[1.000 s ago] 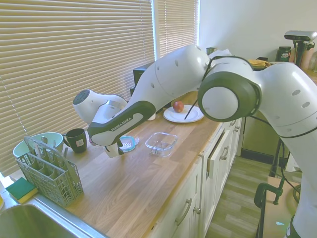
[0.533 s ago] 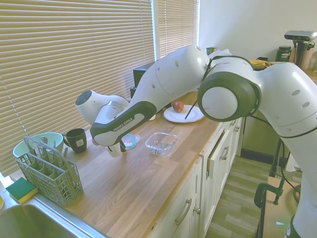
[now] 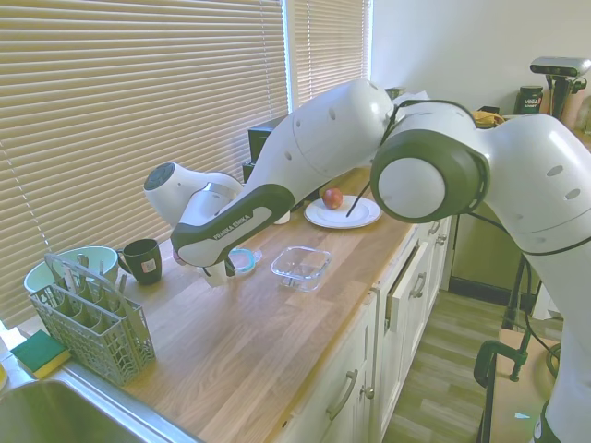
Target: Cover the lid of the food container
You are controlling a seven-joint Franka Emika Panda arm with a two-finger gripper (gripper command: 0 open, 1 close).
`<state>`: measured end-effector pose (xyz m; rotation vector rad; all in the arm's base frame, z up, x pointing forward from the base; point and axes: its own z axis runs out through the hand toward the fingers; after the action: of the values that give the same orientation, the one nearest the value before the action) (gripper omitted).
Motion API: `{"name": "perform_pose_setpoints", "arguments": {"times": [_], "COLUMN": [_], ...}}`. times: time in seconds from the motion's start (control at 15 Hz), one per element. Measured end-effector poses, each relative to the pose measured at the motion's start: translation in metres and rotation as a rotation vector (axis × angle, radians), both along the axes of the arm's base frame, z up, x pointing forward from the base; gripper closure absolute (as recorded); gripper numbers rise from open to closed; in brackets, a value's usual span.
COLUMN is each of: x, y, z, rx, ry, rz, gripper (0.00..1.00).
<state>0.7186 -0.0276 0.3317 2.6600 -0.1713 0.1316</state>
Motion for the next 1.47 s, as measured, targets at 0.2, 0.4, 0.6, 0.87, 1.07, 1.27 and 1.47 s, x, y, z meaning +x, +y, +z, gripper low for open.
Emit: {"name": "perform_pose_setpoints", "arguments": {"times": [0.2,0.4,0.6,0.87,1.07,1.27,1.47], "x": [-0.01,-0.021,-0.029,-0.041,-0.05,-0.058,-0.063], "y": [0.003,0.013,0.017,0.024,0.03,0.034,0.043], "z": [0.014,0.019,0.029,0.043,0.052,0.061,0.068], "rx": [0.003,0.006,0.013,0.026,0.037,0.046,0.057], "ry": [-0.006,-0.011,-0.023,-0.045,-0.06,-0.072,-0.088], "rz": [0.005,0.01,0.002,-0.015,-0.029,-0.038,-0.045], "gripper": [1.0,1.0,1.0,1.0,1.0,1.0,1.0]}}
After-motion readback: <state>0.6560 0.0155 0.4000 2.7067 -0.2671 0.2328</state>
